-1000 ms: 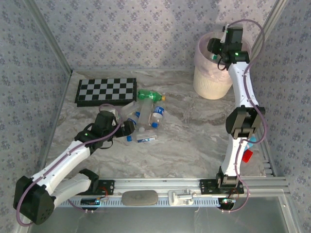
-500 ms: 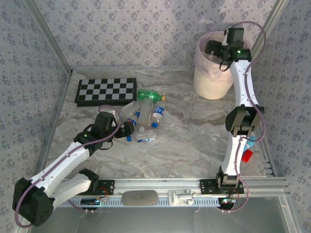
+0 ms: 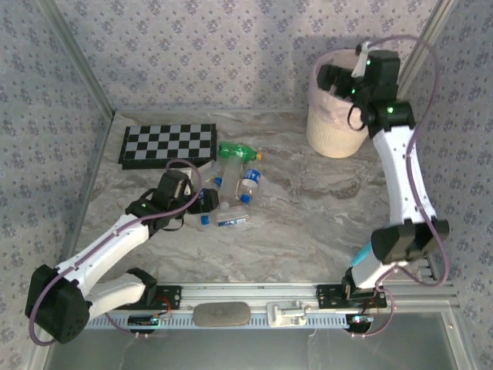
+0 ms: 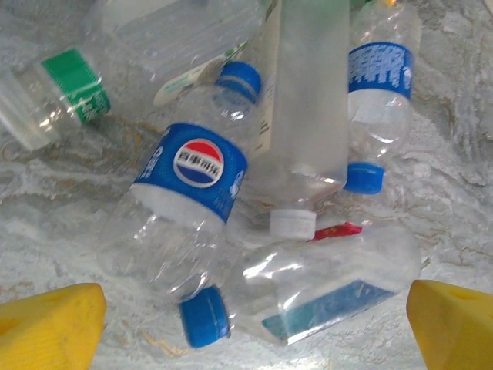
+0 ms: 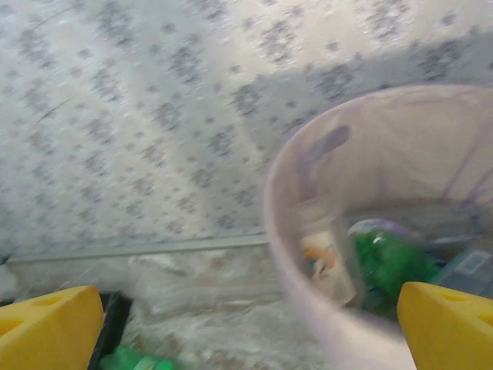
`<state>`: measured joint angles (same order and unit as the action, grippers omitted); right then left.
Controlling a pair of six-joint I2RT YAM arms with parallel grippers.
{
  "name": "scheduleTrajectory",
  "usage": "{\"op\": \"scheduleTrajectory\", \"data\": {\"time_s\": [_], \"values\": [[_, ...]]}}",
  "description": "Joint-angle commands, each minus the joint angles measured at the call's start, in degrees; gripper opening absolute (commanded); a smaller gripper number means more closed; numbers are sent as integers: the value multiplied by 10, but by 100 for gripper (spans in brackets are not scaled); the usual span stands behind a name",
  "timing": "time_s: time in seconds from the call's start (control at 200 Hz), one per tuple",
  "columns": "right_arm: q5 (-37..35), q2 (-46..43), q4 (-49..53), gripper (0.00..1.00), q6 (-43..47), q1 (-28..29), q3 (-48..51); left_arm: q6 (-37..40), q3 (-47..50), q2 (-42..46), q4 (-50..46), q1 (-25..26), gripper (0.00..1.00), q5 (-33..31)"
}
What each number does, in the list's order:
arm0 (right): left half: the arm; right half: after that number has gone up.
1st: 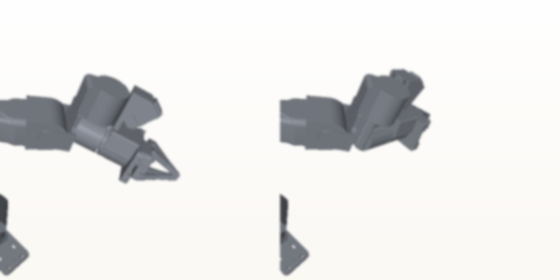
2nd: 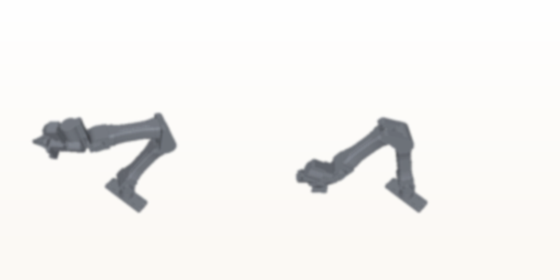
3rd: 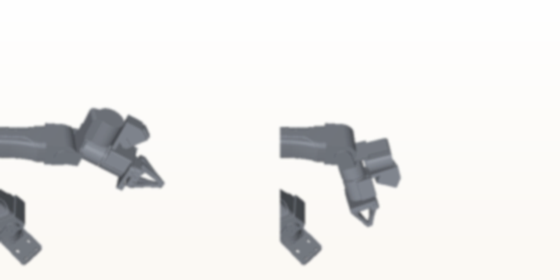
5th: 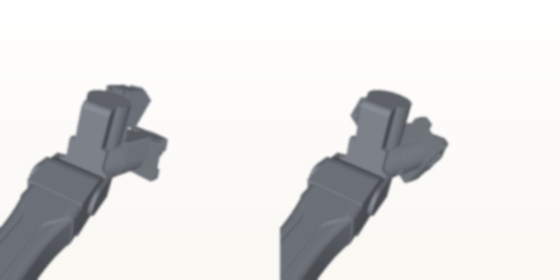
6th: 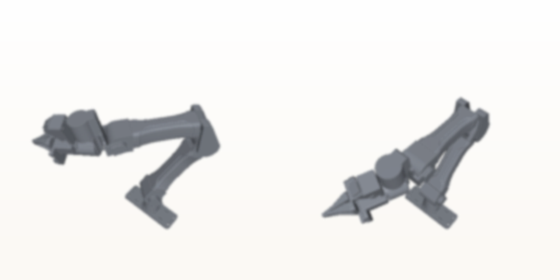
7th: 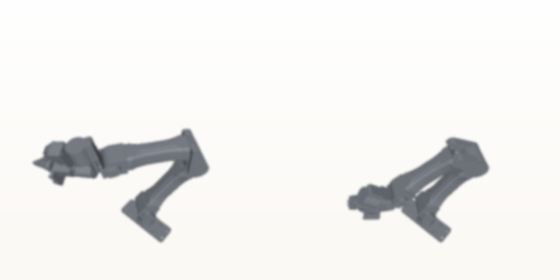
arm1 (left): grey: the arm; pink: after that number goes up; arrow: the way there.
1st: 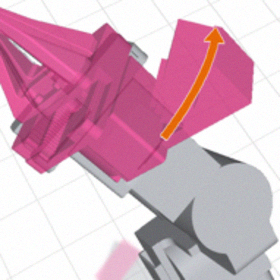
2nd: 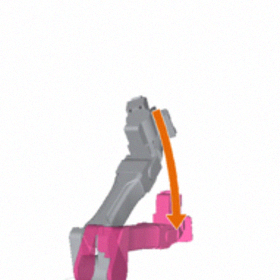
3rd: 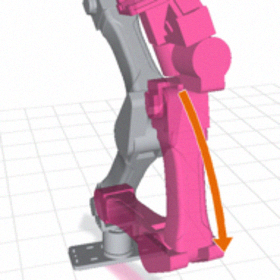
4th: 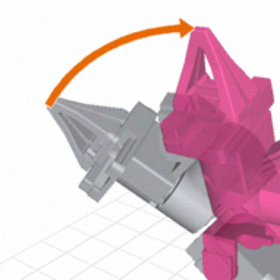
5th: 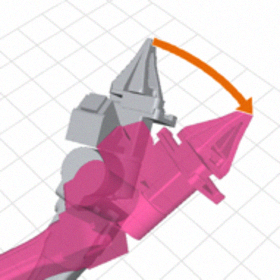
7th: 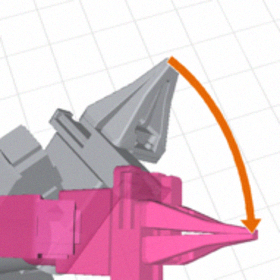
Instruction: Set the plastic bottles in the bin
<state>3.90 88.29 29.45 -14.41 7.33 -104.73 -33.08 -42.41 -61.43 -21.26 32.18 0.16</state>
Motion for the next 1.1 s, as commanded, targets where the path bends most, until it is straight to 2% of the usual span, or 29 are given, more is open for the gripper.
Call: {"op": "scheduleTrajectory", "data": {"time_s": [0.0,0.305,0.465,0.62,0.745,0.93,1.094], "values": [[-1,-63,-81,100,-7,41,118,30,-32,-18,25,9,100,1],[-98,-234,-144,100,-44,181,420,56,-74,-83,35,40,100,7],[-153,-301,-142,100,-129,225,537,68,-89,-109,27,58,100,5],[-188,-353,-210,100,-243,263,664,76,-109,-152,13,73,100,3],[-219,-369,-232,100,-306,287,716,73,-132,-191,3,94,100,-3],[-238,-363,-247,100,-359,301,745,87,-168,-245,-32,136,100,-61],[-244,-365,-258,100,-374,303,757,89,-180,-276,-53,149,100,-80]]}}
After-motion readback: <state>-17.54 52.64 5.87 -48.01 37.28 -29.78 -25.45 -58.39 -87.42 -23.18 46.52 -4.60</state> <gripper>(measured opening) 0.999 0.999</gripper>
